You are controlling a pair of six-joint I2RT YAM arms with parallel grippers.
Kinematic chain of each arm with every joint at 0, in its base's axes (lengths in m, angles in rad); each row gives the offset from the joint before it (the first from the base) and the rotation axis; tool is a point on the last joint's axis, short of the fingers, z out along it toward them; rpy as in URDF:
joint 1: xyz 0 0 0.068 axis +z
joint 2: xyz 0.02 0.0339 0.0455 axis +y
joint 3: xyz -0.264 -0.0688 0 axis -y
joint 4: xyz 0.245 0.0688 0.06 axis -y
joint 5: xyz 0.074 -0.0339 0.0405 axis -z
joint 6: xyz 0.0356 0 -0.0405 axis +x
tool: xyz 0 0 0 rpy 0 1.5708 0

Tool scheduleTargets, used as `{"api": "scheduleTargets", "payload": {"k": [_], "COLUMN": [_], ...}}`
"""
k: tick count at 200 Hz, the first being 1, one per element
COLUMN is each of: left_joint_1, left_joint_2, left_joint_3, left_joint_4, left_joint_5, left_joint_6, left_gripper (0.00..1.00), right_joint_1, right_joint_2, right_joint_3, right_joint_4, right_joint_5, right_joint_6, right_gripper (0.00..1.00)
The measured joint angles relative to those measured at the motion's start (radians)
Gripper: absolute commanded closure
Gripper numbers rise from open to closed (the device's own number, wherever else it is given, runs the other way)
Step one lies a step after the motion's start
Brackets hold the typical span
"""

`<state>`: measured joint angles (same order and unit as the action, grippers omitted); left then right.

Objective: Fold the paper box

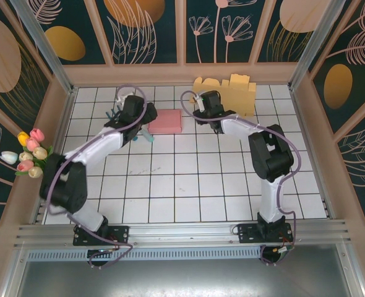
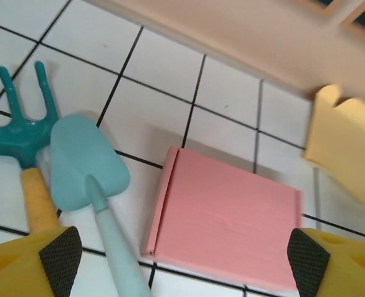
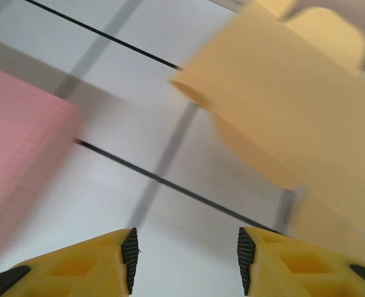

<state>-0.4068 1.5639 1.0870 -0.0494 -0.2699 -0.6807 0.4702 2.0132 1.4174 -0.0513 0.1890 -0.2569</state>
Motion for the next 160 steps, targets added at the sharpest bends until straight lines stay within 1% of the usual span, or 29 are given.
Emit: {"api": "scheduleTargets", "payload": {"k": [11,20,36,46,60,86,106,127,146,160], "left_joint_1": [-0.006,-0.011,-0.016,-0.019,-0.021,-0.033,-0.057,-0.080,-0.080,-0.081], "left_joint_2": [-0.077,-0.117,-0.144,-0.154,-0.185,-0.330,-0.529,-0.816,-1.057,-1.174], "left_joint_3": [-0.073,-0.124,-0.196,-0.243,-0.308,-0.378,-0.420,-0.496,-0.537,-0.538], "left_joint_4": [0.037,0.057,0.078,0.087,0.093,0.090,0.090,0.060,-0.027,-0.096], "left_joint_5": [0.006,0.016,0.047,0.077,0.126,0.206,0.234,0.240,0.230,0.214], "left_joint_6": [-0.001,-0.004,-0.016,-0.028,-0.045,-0.068,-0.079,-0.094,-0.103,-0.102], "left_gripper": [0.11,0.11,0.10,0.10,0.10,0.08,0.05,0.02,0.01,0.02], "right_joint_1": [-0.013,-0.027,-0.071,-0.101,-0.150,-0.216,-0.241,-0.272,-0.311,-0.337], "right_joint_2": [0.025,0.051,0.064,0.048,-0.018,-0.159,-0.205,-0.193,-0.173,-0.161], "right_joint_3": [0.038,0.076,0.098,0.083,0.016,-0.077,-0.090,-0.095,-0.146,-0.202], "right_joint_4": [-0.056,-0.103,-0.160,-0.167,-0.164,-0.137,-0.087,-0.058,-0.016,0.019], "right_joint_5": [0.092,0.142,0.183,0.183,0.159,0.090,0.058,0.026,-0.018,-0.051], "right_joint_6": [-0.037,-0.042,0.031,0.088,0.200,0.436,0.647,0.855,1.015,1.099], "right_gripper": [0.49,0.49,0.48,0.47,0.43,0.42,0.41,0.41,0.41,0.42]}}
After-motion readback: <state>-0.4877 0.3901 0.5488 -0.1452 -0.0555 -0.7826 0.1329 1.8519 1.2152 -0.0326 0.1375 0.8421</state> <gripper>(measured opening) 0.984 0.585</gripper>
